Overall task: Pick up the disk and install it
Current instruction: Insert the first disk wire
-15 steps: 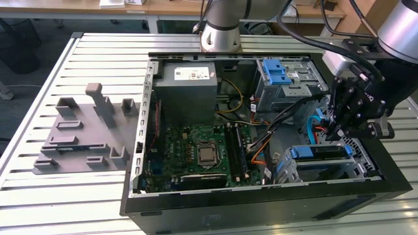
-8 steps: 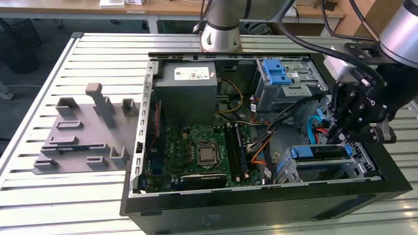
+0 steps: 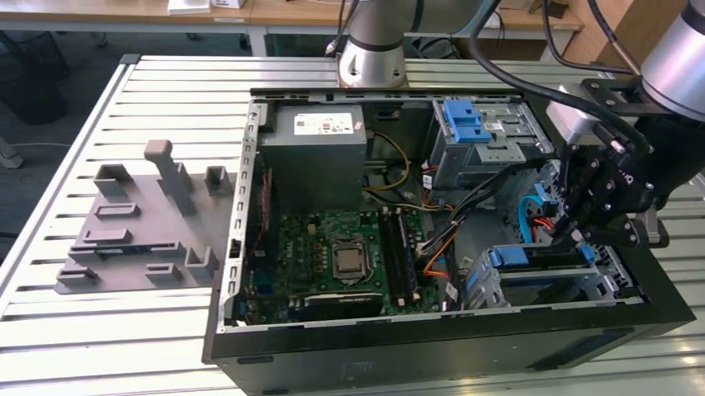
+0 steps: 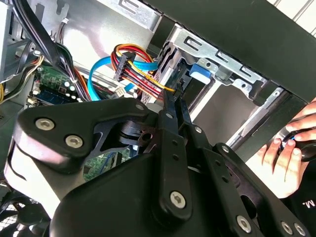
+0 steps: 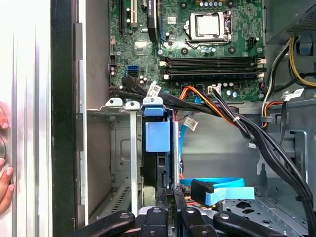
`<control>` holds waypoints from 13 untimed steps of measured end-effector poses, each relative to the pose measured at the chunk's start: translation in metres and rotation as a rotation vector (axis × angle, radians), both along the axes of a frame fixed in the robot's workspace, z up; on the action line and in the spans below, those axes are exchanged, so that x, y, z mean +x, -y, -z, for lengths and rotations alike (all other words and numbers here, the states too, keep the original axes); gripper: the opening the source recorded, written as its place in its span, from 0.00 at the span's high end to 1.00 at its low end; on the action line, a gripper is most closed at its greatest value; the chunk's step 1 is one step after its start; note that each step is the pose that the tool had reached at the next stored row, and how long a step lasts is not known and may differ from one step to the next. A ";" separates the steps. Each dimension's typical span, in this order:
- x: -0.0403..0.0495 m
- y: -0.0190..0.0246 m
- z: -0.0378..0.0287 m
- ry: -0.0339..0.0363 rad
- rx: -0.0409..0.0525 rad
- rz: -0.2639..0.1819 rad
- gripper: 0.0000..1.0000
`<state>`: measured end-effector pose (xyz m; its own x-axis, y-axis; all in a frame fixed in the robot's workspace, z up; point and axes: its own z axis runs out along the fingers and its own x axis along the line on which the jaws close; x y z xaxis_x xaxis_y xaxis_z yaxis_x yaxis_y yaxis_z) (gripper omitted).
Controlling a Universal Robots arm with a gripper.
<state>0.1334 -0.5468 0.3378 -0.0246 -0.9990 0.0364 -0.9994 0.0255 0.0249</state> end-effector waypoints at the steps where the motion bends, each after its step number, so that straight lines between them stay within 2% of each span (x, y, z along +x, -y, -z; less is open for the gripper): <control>1: 0.0000 0.0001 0.0003 0.0000 0.0000 0.000 0.84; 13: 0.0002 0.0008 0.0029 0.0000 0.0001 0.000 0.84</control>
